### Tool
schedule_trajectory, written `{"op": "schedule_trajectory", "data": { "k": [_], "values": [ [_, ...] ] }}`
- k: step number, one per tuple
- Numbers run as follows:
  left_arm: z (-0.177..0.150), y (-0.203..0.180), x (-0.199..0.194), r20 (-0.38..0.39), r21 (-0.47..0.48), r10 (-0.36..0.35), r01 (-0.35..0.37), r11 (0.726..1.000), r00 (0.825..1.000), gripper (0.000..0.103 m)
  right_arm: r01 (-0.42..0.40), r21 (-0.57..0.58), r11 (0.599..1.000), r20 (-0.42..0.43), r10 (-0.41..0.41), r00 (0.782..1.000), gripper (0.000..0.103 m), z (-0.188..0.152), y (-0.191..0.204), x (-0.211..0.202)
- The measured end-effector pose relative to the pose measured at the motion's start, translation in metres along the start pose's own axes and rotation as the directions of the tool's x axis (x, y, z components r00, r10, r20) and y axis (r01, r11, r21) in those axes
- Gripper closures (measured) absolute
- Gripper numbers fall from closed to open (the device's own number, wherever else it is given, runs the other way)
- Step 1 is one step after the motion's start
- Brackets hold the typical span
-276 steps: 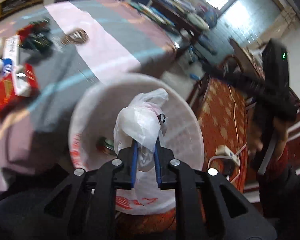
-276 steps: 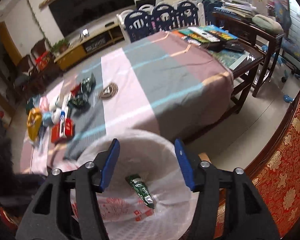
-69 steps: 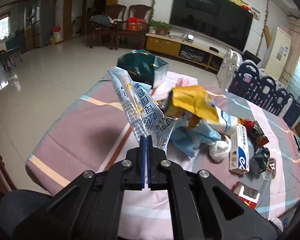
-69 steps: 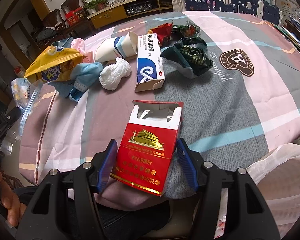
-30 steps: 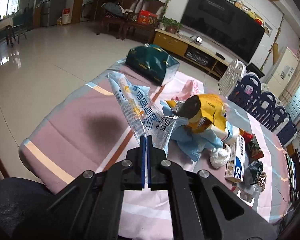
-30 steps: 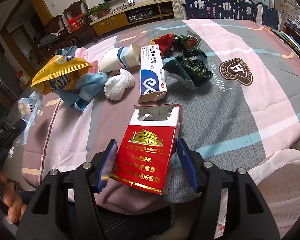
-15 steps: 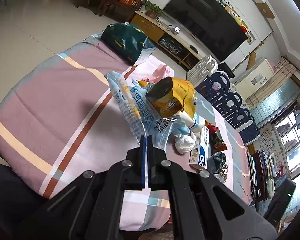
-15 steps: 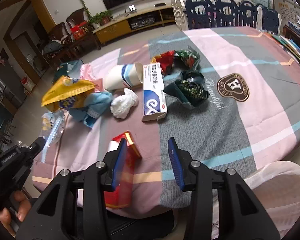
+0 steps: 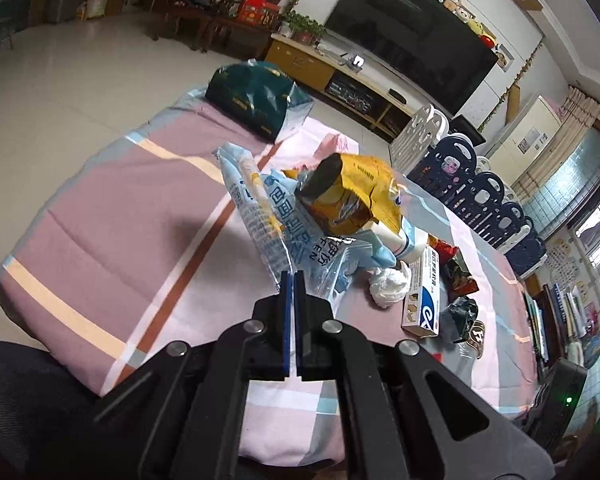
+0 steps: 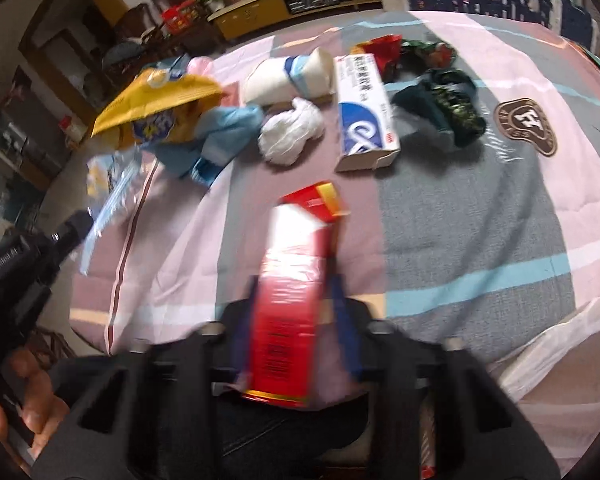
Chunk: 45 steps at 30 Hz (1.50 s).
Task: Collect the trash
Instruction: 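Close the right gripper on the red box and lift it while the left holds the wrapper, then carry both items over the white wastebasket and open both grippers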
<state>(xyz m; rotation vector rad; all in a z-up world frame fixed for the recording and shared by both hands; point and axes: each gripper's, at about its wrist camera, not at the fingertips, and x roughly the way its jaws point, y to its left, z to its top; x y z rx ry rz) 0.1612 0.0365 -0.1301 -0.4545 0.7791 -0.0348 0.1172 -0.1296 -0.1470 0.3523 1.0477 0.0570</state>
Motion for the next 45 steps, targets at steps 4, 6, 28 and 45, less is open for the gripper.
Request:
{"op": "schedule_trajectory", "data": {
  "k": [4, 6, 28, 45],
  "values": [
    [-0.003, -0.006, -0.009, 0.009, 0.046, -0.028, 0.027, 0.999, 1.000, 0.101, -0.009, 0.007, 1.000, 0.074, 0.009, 0.997, 0.080, -0.001, -0.003, -0.018],
    [-0.007, -0.010, -0.013, -0.009, 0.064, -0.073, 0.073, 0.995, 0.997, 0.101, -0.018, 0.031, 0.999, 0.125, 0.014, 0.992, 0.080, 0.002, -0.011, -0.035],
    [-0.109, -0.125, -0.068, -0.281, 0.487, -0.344, 0.442, 0.753, 0.896, 0.101, 0.029, 0.201, 0.979, 0.199, -0.070, 0.977, 0.080, -0.077, -0.170, -0.176],
    [-0.172, -0.172, -0.060, -0.526, 0.591, -0.270, 0.575, 0.567, 0.807, 0.028, 0.076, 0.430, 0.900, 0.180, -0.168, 0.969, 0.039, -0.117, -0.242, -0.189]
  ]
}}
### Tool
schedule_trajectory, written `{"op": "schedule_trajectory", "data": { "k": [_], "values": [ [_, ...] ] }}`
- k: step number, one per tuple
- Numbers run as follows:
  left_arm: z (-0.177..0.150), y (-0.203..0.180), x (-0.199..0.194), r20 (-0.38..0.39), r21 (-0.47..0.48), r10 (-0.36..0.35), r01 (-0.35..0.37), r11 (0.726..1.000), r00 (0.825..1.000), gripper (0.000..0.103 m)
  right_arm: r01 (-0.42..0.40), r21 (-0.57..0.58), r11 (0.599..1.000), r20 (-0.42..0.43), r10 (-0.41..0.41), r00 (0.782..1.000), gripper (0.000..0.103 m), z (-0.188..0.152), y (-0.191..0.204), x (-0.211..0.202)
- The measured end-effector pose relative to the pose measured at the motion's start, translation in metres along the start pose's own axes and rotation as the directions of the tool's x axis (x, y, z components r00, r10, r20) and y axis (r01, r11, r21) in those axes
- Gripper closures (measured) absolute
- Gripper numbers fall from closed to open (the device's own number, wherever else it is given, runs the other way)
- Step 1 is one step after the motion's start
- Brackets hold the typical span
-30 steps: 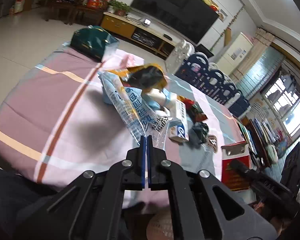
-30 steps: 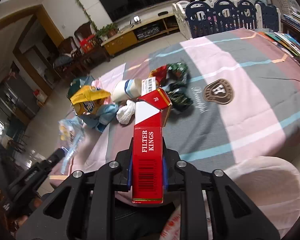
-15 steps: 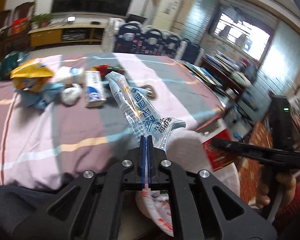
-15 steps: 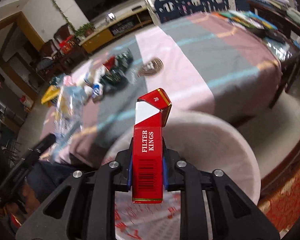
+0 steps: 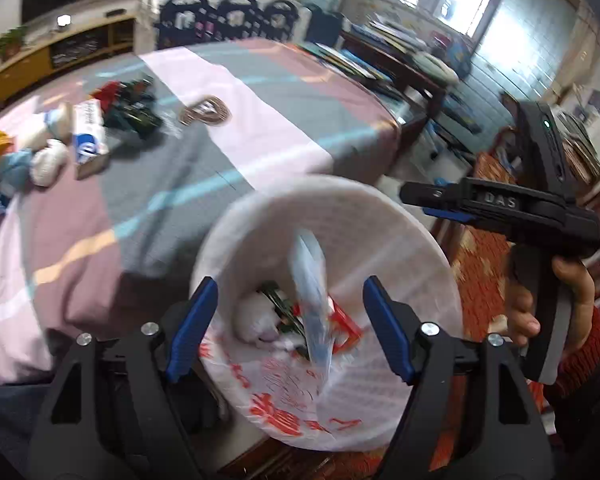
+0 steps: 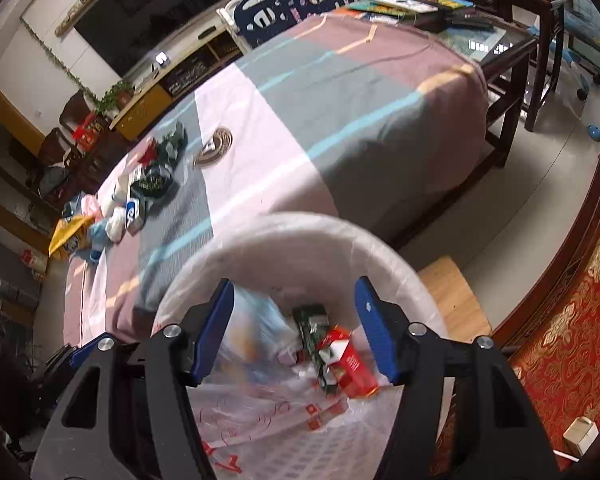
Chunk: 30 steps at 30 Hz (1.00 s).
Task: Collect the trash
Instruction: 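Carry both items over the white wastebasket and open both grippers, then move the right tool over the yellow chip bag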
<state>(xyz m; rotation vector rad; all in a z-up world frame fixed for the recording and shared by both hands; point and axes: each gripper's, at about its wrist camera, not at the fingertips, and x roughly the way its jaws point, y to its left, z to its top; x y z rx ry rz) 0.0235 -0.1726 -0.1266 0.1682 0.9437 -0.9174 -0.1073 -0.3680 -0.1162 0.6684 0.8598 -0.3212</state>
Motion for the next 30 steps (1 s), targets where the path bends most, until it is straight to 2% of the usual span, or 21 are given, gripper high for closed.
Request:
{"op": "schedule_trajectory", "data": {
  "k": [2, 3, 5, 6, 8, 9, 12, 14, 15, 16, 17, 18, 19, 20, 21, 22, 24, 25, 27, 29, 30],
  "values": [
    [0.003, 0.009, -0.011, 0.045, -0.029, 0.068, -0.067, 0.997, 0.997, 0.028, 0.005, -0.007, 1.000, 0.020, -0.005, 1.000, 0.039, 0.005, 0.004, -0.001],
    [0.007, 0.018, -0.019, 0.076, -0.059, 0.137, -0.133, 0.989, 0.988, 0.027, 0.005, -0.015, 1.000, 0.028, -0.005, 1.000, 0.039, 0.009, 0.009, 0.001],
    [0.014, 0.039, -0.032, 0.111, -0.136, 0.265, -0.249, 0.959, 0.958, 0.027, -0.009, -0.037, 0.999, 0.034, 0.011, 0.999, 0.039, 0.016, 0.023, 0.005],
    [0.018, 0.055, -0.040, 0.116, -0.194, 0.352, -0.326, 0.925, 0.929, 0.027, -0.017, -0.051, 0.999, 0.036, 0.019, 0.999, 0.039, 0.019, 0.030, 0.008],
    [0.025, 0.087, -0.052, 0.105, -0.310, 0.485, -0.435, 0.846, 0.868, 0.027, -0.041, -0.092, 0.995, 0.034, 0.044, 0.998, 0.039, 0.024, 0.052, 0.014],
    [0.026, 0.109, -0.059, 0.091, -0.385, 0.540, -0.470, 0.794, 0.837, 0.027, -0.063, -0.124, 0.990, 0.031, 0.068, 0.997, 0.039, 0.027, 0.070, 0.020],
    [0.023, 0.164, -0.076, 0.050, -0.542, 0.611, -0.492, 0.681, 0.790, 0.027, -0.139, -0.205, 0.969, 0.015, 0.145, 0.989, 0.039, 0.033, 0.121, 0.036],
    [0.012, 0.192, -0.087, 0.016, -0.612, 0.672, -0.524, 0.592, 0.740, 0.027, -0.185, -0.260, 0.948, 0.000, 0.192, 0.981, 0.039, 0.038, 0.157, 0.049],
    [0.004, 0.204, -0.093, -0.013, -0.643, 0.724, -0.561, 0.522, 0.690, 0.027, -0.216, -0.286, 0.934, -0.011, 0.223, 0.975, 0.039, 0.042, 0.180, 0.059],
    [-0.005, 0.215, -0.098, -0.051, -0.696, 0.745, -0.559, 0.451, 0.665, 0.028, -0.250, -0.302, 0.920, -0.024, 0.255, 0.967, 0.039, 0.046, 0.201, 0.068],
    [-0.014, 0.224, -0.106, -0.066, -0.751, 0.755, -0.531, 0.393, 0.653, 0.028, -0.279, -0.312, 0.908, -0.035, 0.282, 0.959, 0.039, 0.050, 0.218, 0.077],
    [-0.025, 0.227, -0.114, -0.061, -0.805, 0.781, -0.493, 0.329, 0.621, 0.027, -0.314, -0.319, 0.894, -0.052, 0.314, 0.948, 0.039, 0.057, 0.242, 0.091],
    [-0.029, 0.227, -0.119, -0.049, -0.823, 0.799, -0.478, 0.308, 0.599, 0.026, -0.353, -0.312, 0.882, -0.081, 0.345, 0.935, 0.039, 0.064, 0.265, 0.107],
    [-0.030, 0.229, -0.122, -0.039, -0.824, 0.814, -0.479, 0.302, 0.580, 0.019, -0.385, -0.291, 0.876, -0.113, 0.368, 0.923, 0.039, 0.071, 0.288, 0.125],
    [-0.030, 0.232, -0.121, -0.039, -0.820, 0.813, -0.484, 0.307, 0.581, 0.014, -0.415, -0.268, 0.869, -0.148, 0.389, 0.909, 0.039, 0.075, 0.306, 0.142],
    [-0.031, 0.239, -0.119, -0.044, -0.819, 0.797, -0.478, 0.316, 0.603, 0.013, -0.445, -0.234, 0.865, -0.191, 0.407, 0.893, 0.039, 0.078, 0.323, 0.159],
    [-0.038, 0.257, -0.115, -0.058, -0.844, 0.735, -0.426, 0.325, 0.676, 0.013, -0.494, -0.118, 0.861, -0.301, 0.443, 0.845, 0.039, 0.079, 0.356, 0.203],
    [-0.042, 0.264, -0.115, -0.059, -0.865, 0.713, -0.392, 0.314, 0.699, 0.013, -0.502, -0.051, 0.863, -0.348, 0.456, 0.819, 0.039, 0.076, 0.365, 0.222],
    [-0.054, 0.275, -0.120, -0.043, -0.910, 0.697, -0.316, 0.268, 0.715, 0.013, -0.503, 0.091, 0.859, -0.415, 0.492, 0.765, 0.039, 0.067, 0.377, 0.257],
    [-0.061, 0.280, -0.123, -0.019, -0.933, 0.690, -0.260, 0.248, 0.724, 0.013, -0.540, 0.213, 0.814, -0.385, 0.578, 0.720, 0.039, 0.064, 0.375, 0.271],
    [-0.062, 0.280, -0.121, -0.015, -0.935, 0.684, -0.253, 0.249, 0.729, 0.013, -0.556, 0.249, 0.793, -0.362, 0.608, 0.707, 0.052, 0.062, 0.372, 0.272]
  ]
}}
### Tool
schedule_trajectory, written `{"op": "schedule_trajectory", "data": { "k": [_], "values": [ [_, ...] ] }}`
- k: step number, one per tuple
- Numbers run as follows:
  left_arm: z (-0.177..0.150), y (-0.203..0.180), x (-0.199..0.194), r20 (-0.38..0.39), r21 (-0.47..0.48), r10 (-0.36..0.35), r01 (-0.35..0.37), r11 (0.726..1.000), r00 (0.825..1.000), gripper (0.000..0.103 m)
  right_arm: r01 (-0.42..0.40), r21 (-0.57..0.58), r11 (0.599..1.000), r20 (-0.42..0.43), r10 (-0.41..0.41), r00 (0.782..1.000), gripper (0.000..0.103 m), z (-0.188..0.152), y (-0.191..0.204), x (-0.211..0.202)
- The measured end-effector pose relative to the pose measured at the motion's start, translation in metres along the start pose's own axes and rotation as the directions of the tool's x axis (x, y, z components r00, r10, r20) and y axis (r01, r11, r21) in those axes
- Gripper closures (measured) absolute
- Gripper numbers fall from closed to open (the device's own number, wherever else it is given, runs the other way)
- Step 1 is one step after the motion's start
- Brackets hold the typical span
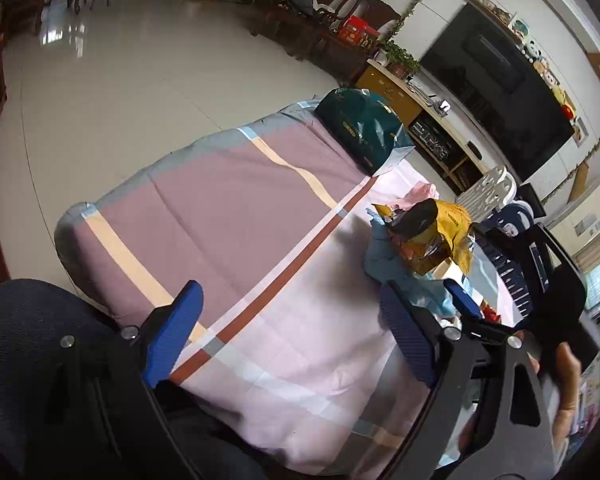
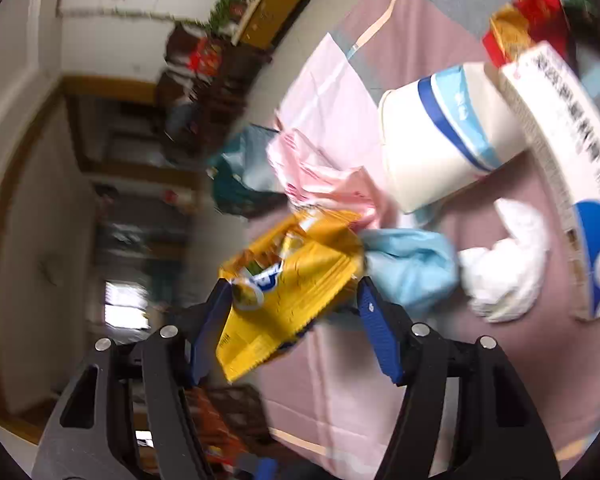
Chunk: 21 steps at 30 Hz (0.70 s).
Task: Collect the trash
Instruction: 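Move the right tool over the yellow chip bag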
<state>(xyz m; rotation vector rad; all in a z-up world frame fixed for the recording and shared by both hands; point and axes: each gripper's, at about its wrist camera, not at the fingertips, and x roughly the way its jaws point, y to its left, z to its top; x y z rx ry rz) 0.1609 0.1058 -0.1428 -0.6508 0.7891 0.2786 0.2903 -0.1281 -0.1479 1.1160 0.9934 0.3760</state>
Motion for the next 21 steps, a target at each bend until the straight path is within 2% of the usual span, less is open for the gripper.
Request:
{"op": "schedule_trajectory", "data": {
  "k": [1, 2, 3, 8, 12, 16, 19, 21],
  "values": [
    [-0.001, -0.001, 0.002, -0.006, 0.001, -0.003, 0.003, 1.000, 1.000, 0.013, -0.022, 0.009, 1.000, 0.016, 0.022, 1.000, 0.068, -0.001, -0.001, -0.001],
    [-0.001, -0.001, 0.002, -0.008, 0.004, -0.003, 0.003, 1.000, 1.000, 0.013, -0.035, 0.000, 0.999, 0.018, 0.035, 0.999, 0.075, -0.002, -0.001, -0.002],
    [-0.001, -0.003, 0.003, -0.010, 0.010, -0.002, 0.002, 1.000, 1.000, 0.013, -0.039, -0.022, 0.999, 0.022, 0.040, 0.999, 0.099, -0.004, 0.001, -0.005],
    [-0.005, -0.006, 0.003, -0.019, 0.018, -0.002, 0.002, 1.000, 1.000, 0.013, 0.019, -0.151, 0.988, 0.066, -0.009, 0.998, 0.101, -0.015, 0.013, -0.037],
    [-0.005, 0.002, 0.006, -0.046, -0.036, -0.021, 0.020, 0.999, 0.999, 0.013, 0.117, -0.275, 0.954, 0.062, -0.104, 0.993, 0.101, -0.035, 0.011, -0.070],
    [-0.008, 0.001, 0.007, -0.069, -0.041, -0.029, 0.026, 0.999, 0.997, 0.013, 0.276, -0.413, 0.868, 0.043, -0.284, 0.958, 0.102, -0.061, -0.010, -0.085],
    [-0.010, -0.008, 0.011, -0.089, -0.003, -0.036, 0.036, 0.999, 0.995, 0.013, 0.329, -0.447, 0.832, 0.001, -0.367, 0.930, 0.101, -0.075, -0.030, -0.087],
    [-0.011, -0.012, 0.014, -0.107, 0.020, -0.041, 0.043, 0.999, 0.993, 0.013, 0.374, -0.446, 0.813, 0.014, -0.411, 0.911, 0.091, -0.078, -0.040, -0.090]
  ]
}}
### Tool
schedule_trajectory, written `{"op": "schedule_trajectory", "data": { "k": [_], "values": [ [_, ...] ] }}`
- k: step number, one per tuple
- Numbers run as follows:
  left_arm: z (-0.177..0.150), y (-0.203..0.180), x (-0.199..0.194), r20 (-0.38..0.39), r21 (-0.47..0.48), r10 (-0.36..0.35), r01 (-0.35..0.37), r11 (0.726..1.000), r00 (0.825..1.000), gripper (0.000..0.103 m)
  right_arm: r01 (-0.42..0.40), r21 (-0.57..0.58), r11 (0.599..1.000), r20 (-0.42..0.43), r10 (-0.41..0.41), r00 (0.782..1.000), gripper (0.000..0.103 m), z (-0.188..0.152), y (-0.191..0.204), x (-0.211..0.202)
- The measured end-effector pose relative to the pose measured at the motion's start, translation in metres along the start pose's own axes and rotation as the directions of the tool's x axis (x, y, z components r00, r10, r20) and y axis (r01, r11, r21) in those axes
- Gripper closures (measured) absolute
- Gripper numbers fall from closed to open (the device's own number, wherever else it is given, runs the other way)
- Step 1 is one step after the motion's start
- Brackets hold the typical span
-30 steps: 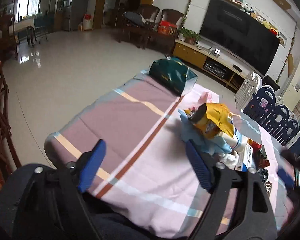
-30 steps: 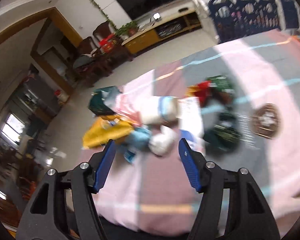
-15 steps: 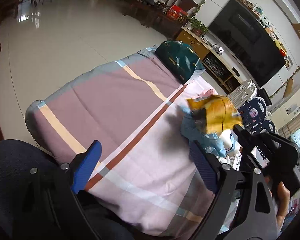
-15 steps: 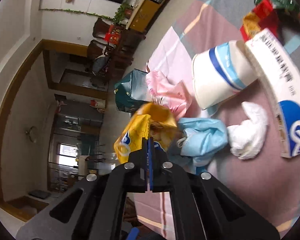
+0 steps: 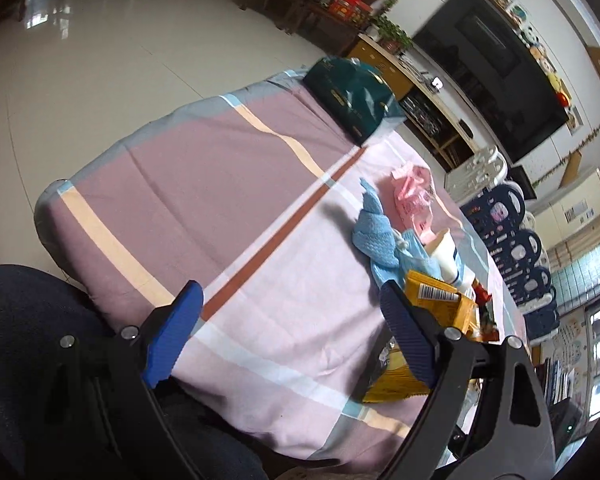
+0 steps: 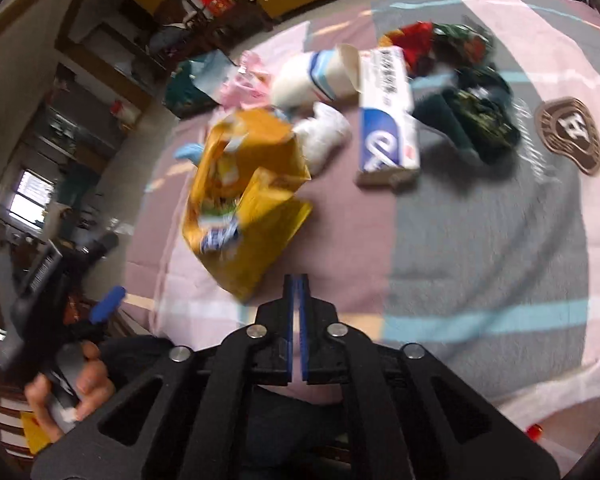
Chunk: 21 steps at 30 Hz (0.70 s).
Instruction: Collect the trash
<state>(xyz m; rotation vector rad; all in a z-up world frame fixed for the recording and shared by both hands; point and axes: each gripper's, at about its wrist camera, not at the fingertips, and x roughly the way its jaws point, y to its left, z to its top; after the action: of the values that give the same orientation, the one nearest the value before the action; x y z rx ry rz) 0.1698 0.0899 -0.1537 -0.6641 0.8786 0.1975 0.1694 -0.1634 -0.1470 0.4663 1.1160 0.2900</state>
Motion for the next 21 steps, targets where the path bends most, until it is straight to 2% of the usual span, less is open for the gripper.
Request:
{"op": "schedule_trajectory", "data": {
  "k": [1, 3, 4, 6, 9, 11, 14, 18, 21],
  "values": [
    [-0.002, -0.001, 0.001, -0.009, 0.010, -0.003, 0.003, 1.000, 1.000, 0.013, 0.015, 0.002, 1.000, 0.009, -0.015, 1.000, 0.081, -0.003, -0.004, -0.002],
    [-0.003, -0.004, 0.002, -0.020, 0.030, -0.005, 0.005, 1.000, 1.000, 0.013, 0.048, 0.015, 0.999, 0.048, -0.049, 0.998, 0.067, -0.005, -0.009, -0.011],
    [-0.005, -0.007, 0.002, -0.014, 0.044, 0.000, 0.001, 0.999, 1.000, 0.013, 0.074, 0.035, 0.997, 0.086, -0.077, 0.993, 0.065, -0.004, -0.013, -0.017],
    [-0.009, -0.016, 0.001, -0.004, 0.093, 0.012, -0.011, 0.996, 1.000, 0.013, 0.074, 0.055, 0.996, 0.130, -0.081, 0.988, 0.061, -0.005, -0.017, -0.025],
    [-0.015, -0.029, 0.002, -0.002, 0.167, 0.029, -0.028, 0.986, 1.000, 0.013, 0.111, 0.064, 0.992, 0.194, -0.122, 0.973, 0.034, 0.010, -0.007, -0.031],
    [-0.017, -0.034, 0.002, 0.004, 0.199, 0.038, -0.038, 0.979, 0.999, 0.013, 0.141, 0.026, 0.990, 0.230, -0.144, 0.963, 0.032, 0.019, 0.008, -0.026],
    [-0.017, -0.034, 0.001, 0.014, 0.200, 0.039, -0.041, 0.979, 0.999, 0.013, 0.187, -0.033, 0.982, 0.221, -0.175, 0.959, 0.032, 0.031, 0.023, -0.013],
    [-0.013, -0.024, 0.001, -0.002, 0.140, 0.017, -0.017, 0.990, 1.000, 0.013, 0.236, -0.052, 0.970, 0.163, -0.225, 0.961, 0.032, 0.033, 0.031, 0.004],
    [-0.009, -0.012, 0.002, -0.013, 0.071, -0.009, 0.010, 0.997, 1.000, 0.013, 0.251, -0.050, 0.967, 0.128, -0.243, 0.961, 0.037, 0.029, 0.030, 0.016]
  ]
}}
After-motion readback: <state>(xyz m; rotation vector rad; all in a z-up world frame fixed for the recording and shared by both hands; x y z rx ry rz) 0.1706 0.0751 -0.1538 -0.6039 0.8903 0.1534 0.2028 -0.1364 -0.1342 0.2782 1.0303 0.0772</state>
